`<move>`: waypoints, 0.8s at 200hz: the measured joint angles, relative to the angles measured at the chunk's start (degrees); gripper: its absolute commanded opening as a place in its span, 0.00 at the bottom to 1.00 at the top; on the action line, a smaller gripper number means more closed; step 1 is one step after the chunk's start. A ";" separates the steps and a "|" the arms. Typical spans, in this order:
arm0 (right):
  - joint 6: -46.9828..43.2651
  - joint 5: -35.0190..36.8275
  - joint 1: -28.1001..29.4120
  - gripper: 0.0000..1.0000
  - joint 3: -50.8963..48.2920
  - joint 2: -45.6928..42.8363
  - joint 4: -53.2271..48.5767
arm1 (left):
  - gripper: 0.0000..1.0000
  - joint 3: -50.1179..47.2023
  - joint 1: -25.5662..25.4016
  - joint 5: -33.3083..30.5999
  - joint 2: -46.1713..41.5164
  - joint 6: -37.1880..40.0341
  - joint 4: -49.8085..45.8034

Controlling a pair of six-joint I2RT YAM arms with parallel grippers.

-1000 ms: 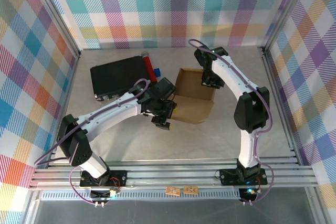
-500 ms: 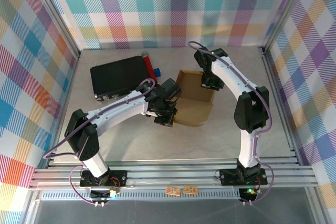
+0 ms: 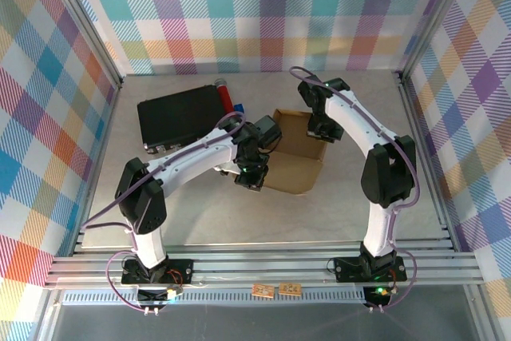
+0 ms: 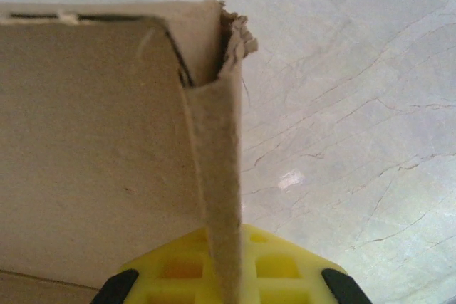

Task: Fold the paper box

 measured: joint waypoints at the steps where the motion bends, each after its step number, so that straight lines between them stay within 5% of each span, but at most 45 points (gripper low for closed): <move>1: 0.02 -0.02 0.00 0.00 -0.02 -0.02 0.04 | 0.13 0.07 0.02 0.02 0.09 0.04 -0.07; 57: 1.20 -0.46 1.16 0.00 -1.75 -0.24 1.42 | 0.00 4.98 0.98 -0.20 5.09 2.49 -4.59; 93: 1.99 -0.68 1.77 0.00 -3.28 -0.35 2.38 | 0.00 8.13 1.14 -1.27 6.84 4.70 -8.39; 160: 5.70 -2.89 2.38 0.00 -7.91 -1.20 4.87 | 0.00 22.05 3.26 -7.58 16.22 19.65 -21.70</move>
